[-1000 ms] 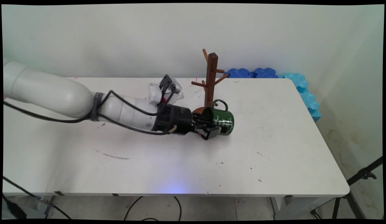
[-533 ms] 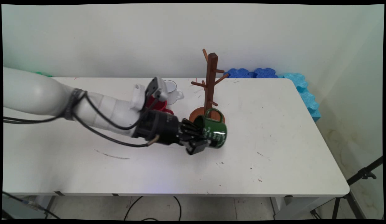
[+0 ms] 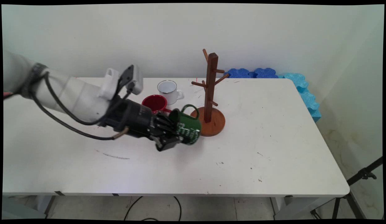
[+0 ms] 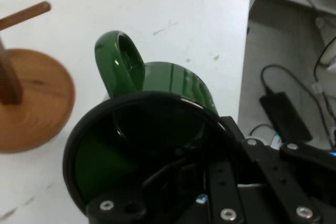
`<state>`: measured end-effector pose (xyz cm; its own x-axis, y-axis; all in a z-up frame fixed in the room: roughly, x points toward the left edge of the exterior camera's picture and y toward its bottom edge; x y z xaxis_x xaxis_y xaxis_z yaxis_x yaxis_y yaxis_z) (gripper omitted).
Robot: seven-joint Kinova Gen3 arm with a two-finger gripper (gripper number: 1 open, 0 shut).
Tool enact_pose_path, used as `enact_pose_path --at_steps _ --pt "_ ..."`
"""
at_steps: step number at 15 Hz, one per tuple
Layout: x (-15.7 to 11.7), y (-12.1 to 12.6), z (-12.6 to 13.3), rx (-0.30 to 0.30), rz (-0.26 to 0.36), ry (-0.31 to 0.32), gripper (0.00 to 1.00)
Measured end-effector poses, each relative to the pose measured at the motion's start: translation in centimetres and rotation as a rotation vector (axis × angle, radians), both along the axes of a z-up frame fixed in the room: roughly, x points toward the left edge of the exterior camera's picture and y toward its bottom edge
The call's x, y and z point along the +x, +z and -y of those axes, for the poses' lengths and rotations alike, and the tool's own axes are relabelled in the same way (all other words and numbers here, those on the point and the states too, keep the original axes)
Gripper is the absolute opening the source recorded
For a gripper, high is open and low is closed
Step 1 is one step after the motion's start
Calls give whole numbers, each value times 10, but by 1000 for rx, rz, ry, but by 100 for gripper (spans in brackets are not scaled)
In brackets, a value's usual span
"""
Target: Place the picked object on the table
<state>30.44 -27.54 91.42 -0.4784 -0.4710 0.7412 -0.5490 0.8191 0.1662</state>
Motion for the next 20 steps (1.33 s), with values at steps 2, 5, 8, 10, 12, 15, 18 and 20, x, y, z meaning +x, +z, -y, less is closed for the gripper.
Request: enact_pose_path --at_steps 2,5,8,10,12,15,18,20 --pt "6 9 -1 3 32 -4 0" --pt "16 24 0 8 128 -40 0" --pt "23 34 2 14 238 -75 0" --pt "24 38 6 20 307 -94 0" --pt "24 40 12 28 372 -107 0" --pt "21 39 26 45 470 -121 0" --pt "17 35 34 63 527 -140 0" --pt "14 30 40 80 563 -151 0"
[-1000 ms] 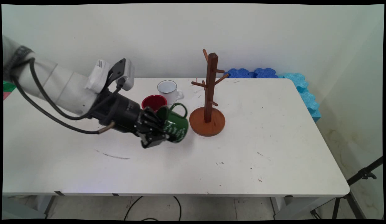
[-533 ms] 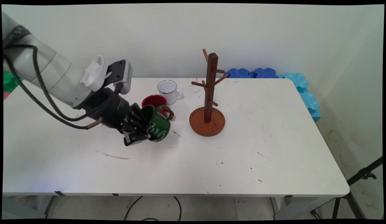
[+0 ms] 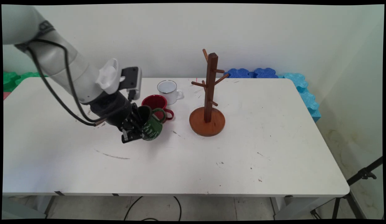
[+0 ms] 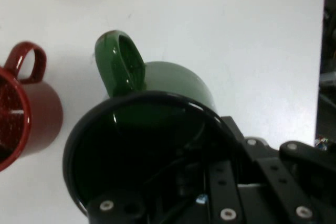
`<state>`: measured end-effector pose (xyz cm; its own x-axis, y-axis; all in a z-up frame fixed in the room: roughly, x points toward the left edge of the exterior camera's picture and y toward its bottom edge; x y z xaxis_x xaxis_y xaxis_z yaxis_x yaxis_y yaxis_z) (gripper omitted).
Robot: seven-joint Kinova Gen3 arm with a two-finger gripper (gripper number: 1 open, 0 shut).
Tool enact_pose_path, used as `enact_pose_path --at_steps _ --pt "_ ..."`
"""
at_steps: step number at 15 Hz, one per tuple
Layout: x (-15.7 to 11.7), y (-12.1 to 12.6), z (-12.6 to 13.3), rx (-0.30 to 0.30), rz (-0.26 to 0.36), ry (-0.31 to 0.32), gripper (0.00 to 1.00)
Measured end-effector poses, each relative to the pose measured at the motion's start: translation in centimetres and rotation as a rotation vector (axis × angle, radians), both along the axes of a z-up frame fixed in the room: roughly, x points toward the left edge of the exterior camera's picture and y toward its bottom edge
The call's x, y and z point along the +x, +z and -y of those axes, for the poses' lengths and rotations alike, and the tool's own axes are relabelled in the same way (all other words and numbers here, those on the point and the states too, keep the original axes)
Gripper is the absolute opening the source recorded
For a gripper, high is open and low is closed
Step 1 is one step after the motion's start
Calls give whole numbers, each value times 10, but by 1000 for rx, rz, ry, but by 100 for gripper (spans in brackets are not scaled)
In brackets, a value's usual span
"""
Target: Place the picked object on the table
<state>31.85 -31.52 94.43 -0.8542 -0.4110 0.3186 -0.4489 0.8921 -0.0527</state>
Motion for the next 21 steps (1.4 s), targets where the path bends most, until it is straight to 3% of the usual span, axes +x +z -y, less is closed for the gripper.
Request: enact_pose_path --at_steps 8,21 --pt "-19 -35 32 77 104 -15 0" --pt "-44 -83 76 138 134 -22 0"
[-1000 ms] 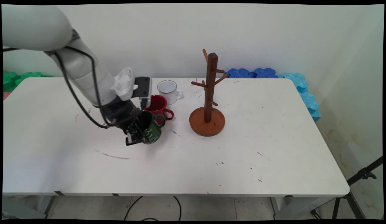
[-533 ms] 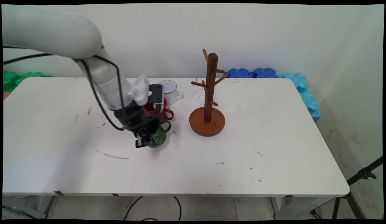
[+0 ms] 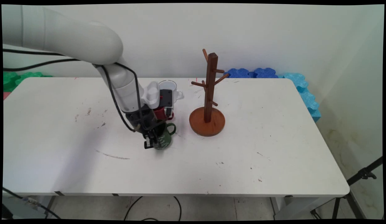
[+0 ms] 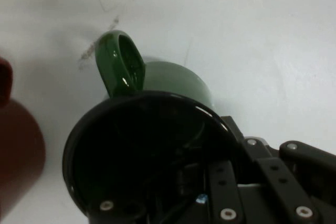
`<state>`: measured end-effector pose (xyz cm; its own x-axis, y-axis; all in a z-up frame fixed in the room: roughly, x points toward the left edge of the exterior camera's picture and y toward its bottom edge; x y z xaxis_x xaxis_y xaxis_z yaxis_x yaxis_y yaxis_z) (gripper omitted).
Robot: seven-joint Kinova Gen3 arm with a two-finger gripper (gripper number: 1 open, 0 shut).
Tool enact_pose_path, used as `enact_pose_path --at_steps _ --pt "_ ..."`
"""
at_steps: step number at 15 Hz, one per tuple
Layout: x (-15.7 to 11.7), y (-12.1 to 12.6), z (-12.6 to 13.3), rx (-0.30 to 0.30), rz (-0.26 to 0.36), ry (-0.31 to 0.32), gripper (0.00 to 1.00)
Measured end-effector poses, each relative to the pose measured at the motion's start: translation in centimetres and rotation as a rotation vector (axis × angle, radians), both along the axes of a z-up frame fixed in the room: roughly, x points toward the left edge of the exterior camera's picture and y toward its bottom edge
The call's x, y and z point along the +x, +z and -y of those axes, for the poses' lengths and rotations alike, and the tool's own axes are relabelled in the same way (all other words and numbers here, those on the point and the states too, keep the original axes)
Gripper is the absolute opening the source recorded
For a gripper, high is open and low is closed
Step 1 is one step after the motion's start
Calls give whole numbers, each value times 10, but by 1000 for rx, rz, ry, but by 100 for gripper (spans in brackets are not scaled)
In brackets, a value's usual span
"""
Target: Place the picked object on the table
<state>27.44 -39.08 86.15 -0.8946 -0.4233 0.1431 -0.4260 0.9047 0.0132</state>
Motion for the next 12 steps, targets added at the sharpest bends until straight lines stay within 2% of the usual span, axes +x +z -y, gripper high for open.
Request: enact_pose_path --at_steps 4,5,12 --pt "-4 -7 7 2 0 -7 0" --pt "-5 -8 8 3 -1 -8 100" --pt "-11 -10 12 -8 -32 -15 100"
